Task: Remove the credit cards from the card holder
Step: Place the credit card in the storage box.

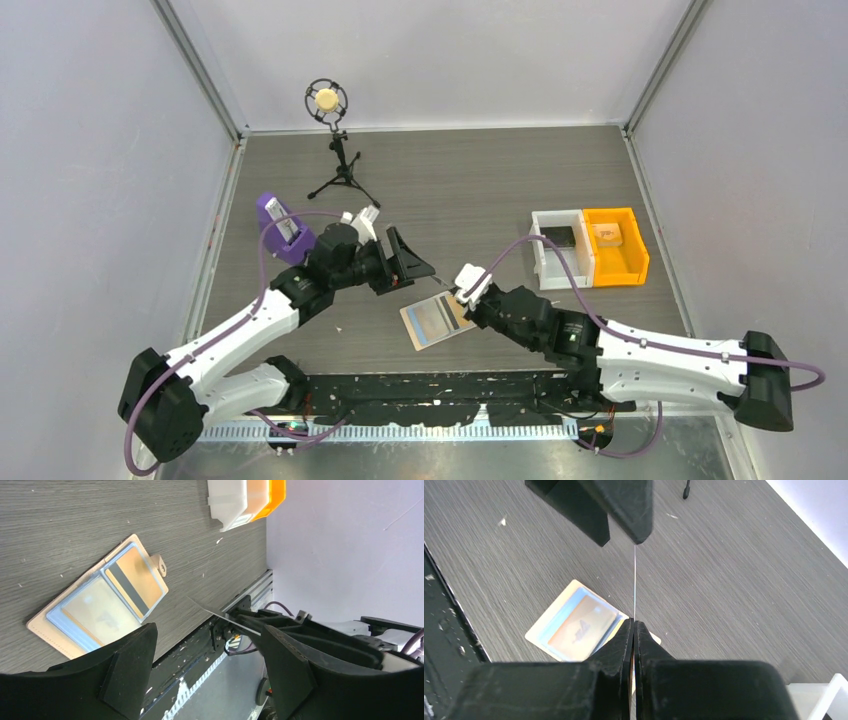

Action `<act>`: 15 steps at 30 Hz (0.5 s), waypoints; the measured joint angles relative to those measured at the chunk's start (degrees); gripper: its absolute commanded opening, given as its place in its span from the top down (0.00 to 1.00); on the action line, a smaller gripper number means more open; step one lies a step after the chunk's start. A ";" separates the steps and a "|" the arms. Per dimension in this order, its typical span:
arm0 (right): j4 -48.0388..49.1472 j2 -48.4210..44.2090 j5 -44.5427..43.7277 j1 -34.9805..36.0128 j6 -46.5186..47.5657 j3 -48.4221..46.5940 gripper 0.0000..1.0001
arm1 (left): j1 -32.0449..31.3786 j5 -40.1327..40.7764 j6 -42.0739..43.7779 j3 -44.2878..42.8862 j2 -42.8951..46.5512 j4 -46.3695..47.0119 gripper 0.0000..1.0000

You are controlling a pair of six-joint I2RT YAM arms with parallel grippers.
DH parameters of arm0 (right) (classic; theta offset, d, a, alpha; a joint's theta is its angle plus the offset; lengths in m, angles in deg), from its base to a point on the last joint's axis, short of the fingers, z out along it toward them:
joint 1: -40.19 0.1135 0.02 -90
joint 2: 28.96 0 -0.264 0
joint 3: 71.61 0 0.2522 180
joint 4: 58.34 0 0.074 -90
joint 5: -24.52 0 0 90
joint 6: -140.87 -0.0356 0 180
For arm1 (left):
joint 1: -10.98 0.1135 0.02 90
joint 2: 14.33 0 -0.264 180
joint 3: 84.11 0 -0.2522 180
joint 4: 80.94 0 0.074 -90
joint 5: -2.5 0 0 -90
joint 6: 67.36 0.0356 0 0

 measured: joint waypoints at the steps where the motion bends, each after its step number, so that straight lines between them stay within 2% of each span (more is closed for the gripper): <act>1: -0.04 0.96 -0.94 0.74 0.85 -0.13 0.95 | 0.04 0.00 -0.48 0.20 0.00 0.50 0.21; 11: -0.15 8.68 -7.32 5.29 5.11 -1.25 0.95 | 0.07 -0.79 -3.04 0.92 -3.15 2.71 0.31; 15: 0.94 8.68 -8.37 6.19 5.55 -1.40 0.95 | 0.13 -1.03 -3.54 2.23 -4.92 3.78 0.43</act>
